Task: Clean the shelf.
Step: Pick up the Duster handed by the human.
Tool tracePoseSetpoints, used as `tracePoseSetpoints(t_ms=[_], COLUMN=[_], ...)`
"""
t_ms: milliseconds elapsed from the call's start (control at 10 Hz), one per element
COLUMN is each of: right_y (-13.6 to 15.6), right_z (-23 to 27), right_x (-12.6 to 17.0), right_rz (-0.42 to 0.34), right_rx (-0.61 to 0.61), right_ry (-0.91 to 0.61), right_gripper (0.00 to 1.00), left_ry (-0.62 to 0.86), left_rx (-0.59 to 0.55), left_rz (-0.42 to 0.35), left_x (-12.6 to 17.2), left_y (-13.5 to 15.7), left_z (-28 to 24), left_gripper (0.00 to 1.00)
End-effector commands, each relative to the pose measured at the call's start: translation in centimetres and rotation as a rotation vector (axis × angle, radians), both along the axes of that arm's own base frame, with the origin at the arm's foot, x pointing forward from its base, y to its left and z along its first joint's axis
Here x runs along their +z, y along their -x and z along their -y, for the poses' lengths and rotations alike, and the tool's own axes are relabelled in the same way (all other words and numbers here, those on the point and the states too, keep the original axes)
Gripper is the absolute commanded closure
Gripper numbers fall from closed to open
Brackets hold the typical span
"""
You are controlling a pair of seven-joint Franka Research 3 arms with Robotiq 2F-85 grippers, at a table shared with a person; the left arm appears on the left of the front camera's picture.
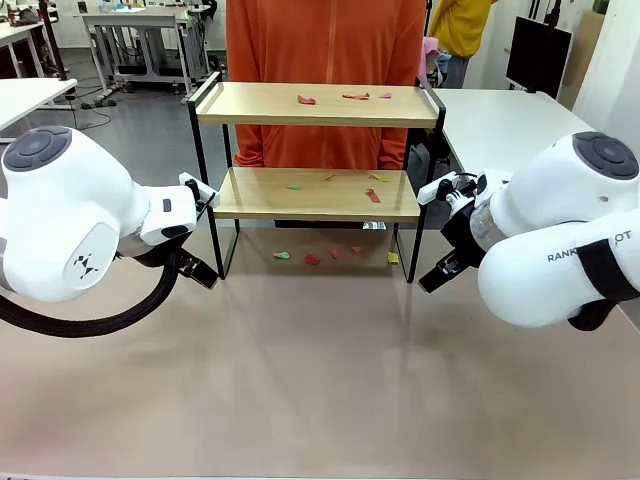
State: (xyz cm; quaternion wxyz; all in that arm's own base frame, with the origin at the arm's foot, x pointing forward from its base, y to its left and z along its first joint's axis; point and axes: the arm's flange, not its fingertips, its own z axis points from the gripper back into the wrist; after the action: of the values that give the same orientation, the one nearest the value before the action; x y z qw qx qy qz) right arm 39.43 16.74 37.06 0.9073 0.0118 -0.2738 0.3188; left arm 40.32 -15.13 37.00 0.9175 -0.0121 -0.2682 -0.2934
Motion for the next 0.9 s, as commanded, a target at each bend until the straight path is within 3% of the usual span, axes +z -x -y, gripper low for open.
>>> tracePoseSetpoints(t_ms=[0, 100, 400, 600, 800], right_y=[0.0, -0.4, -0.7, -0.8, -1.5], right_z=[0.0, -0.8, 0.3, 4.2, 9.5], right_x=[0.0, 3.4, 11.7, 16.3, 18.9], right_rz=[0.000, 0.045, 0.038, -0.004, -0.028], right_rx=[0.000, 0.015, 0.049, 0.184, 0.331], right_ry=[0.000, -0.010, -0.120, -0.204, -0.255], right_gripper=[0.00, 0.00, 0.00, 0.00, 0.00], left_ry=[0.000, 0.066, 0.161, 0.278, 0.378], left_rx=[0.000, -0.066, -0.201, -0.391, -0.591], left_rz=[0.000, -0.007, -0.065, -0.123, -0.114], left_x=[0.0, 3.8, 11.9, 14.8, 14.9], left_y=[0.0, 0.0, -1.7, -4.7, -7.0], left_z=[0.0, -0.7, -4.9, -9.6, -13.6], left_gripper=[0.00, 0.00, 0.00, 0.00, 0.00])
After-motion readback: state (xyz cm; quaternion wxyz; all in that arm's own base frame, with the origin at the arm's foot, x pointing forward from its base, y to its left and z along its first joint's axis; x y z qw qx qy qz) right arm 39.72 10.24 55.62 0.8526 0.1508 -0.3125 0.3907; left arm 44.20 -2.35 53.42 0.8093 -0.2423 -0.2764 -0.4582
